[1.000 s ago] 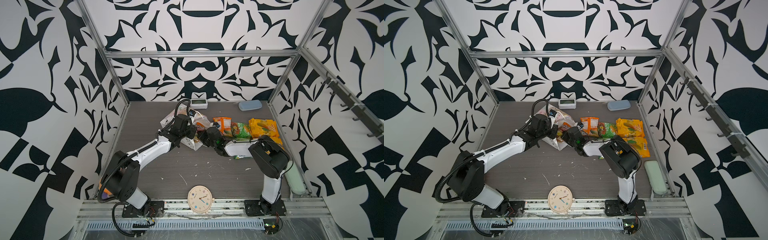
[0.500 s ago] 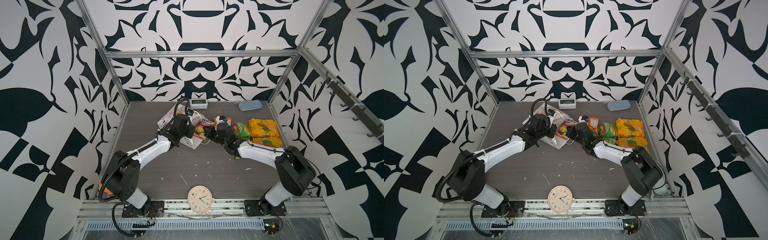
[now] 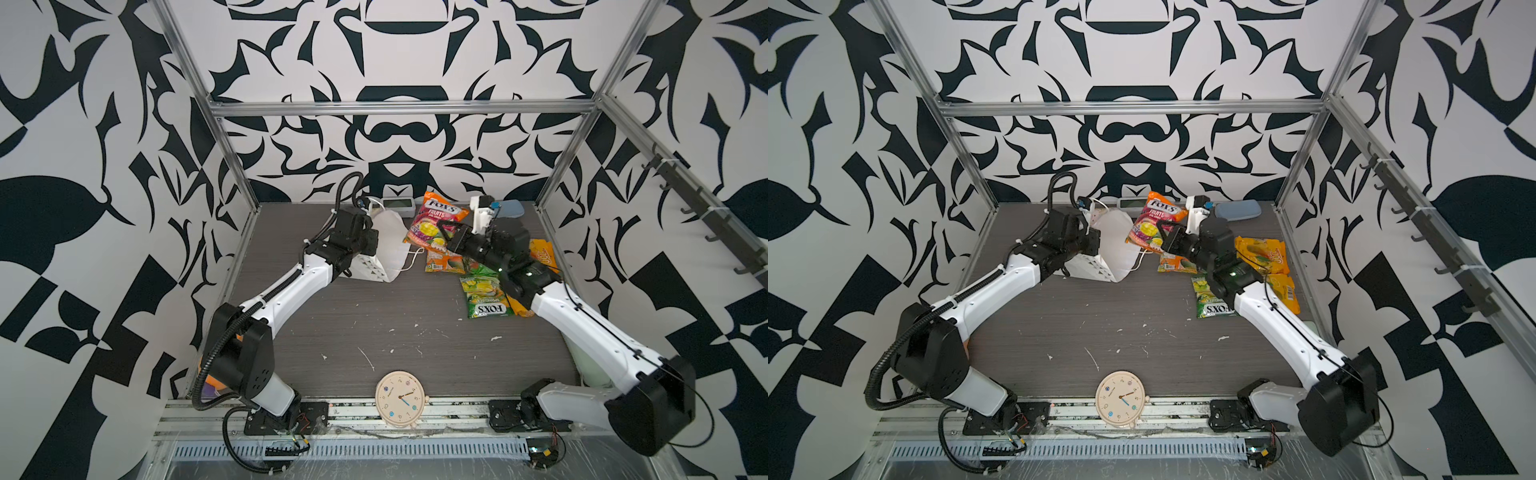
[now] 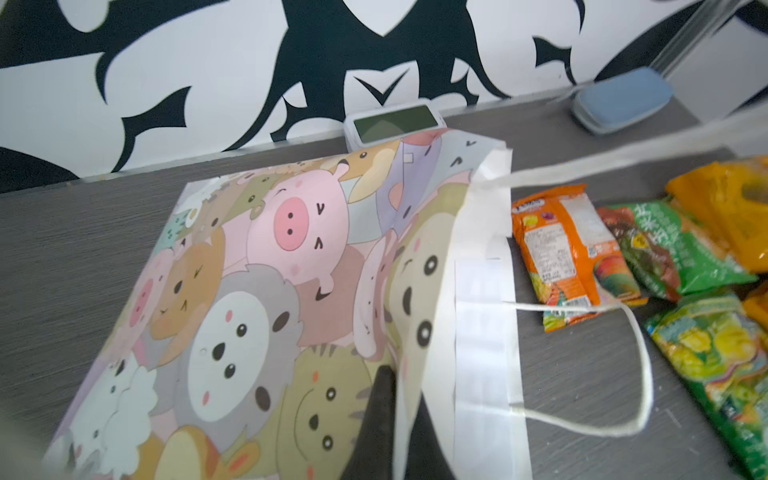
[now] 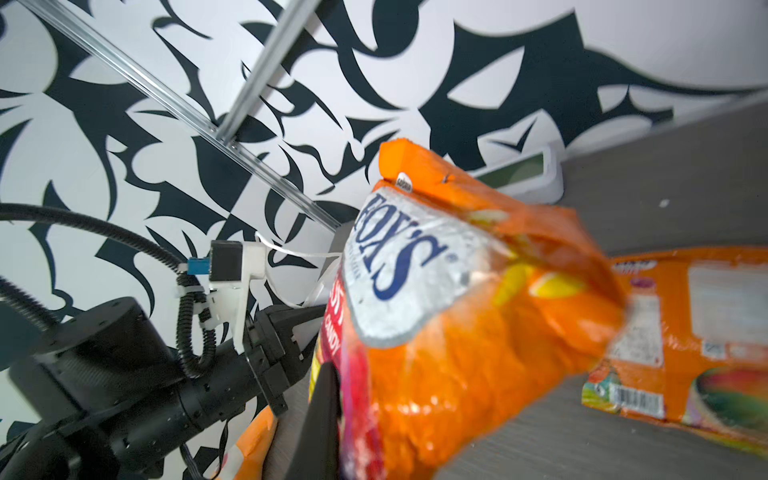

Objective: Take the snacks out of the paper bag
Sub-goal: 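Lift the orange FOXS Fruits pack out of the bag with the right gripper, then lower the orange pack beside the other packs while the left gripper releases the bag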

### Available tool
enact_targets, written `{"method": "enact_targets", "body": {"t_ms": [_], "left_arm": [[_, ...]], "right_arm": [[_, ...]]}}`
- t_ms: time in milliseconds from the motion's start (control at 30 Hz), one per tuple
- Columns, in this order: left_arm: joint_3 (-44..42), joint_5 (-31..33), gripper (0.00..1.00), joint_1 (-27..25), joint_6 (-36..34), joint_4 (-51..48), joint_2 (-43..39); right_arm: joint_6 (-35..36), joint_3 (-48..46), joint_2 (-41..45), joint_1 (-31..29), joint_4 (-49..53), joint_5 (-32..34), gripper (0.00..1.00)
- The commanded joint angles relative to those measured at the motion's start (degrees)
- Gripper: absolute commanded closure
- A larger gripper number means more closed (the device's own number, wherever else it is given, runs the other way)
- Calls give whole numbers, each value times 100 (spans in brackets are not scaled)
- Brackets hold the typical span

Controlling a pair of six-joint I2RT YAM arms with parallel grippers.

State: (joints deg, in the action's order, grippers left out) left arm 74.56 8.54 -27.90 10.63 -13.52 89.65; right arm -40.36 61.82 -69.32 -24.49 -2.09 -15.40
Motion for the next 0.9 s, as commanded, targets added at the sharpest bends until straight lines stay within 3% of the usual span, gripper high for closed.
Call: {"method": "enact_targets", "body": {"t_ms": [0,67,167,233,300,533,867], "left_arm": [[678,-886,100,275,757,-931,35],[1076,-1288,100,434,1118,-1371,-11],[1210,-2237,100,881,1708,-1527,-169],[1144,-3127,100,1277,2213,-1422,-263],[991,-3590,100,1545,2778,-1309,-351],[297,-4175,100,1656,3442,-756,-194],[-475,-3833,100,1587,4034,275,-263]], "right_arm": [[746,640,305,256,679,-335,100],[1035,888,179,592,1292,-587,100],[1824,1264,-247,1038,2377,-1646,100],[2527,1493,-439,1043,3316,-1675,100],[2869,1455,-479,1036,3834,-1507,100],[3036,790,-524,1043,3943,-1424,100],[2897,-239,-1240,1037,2997,-1412,100]]}}
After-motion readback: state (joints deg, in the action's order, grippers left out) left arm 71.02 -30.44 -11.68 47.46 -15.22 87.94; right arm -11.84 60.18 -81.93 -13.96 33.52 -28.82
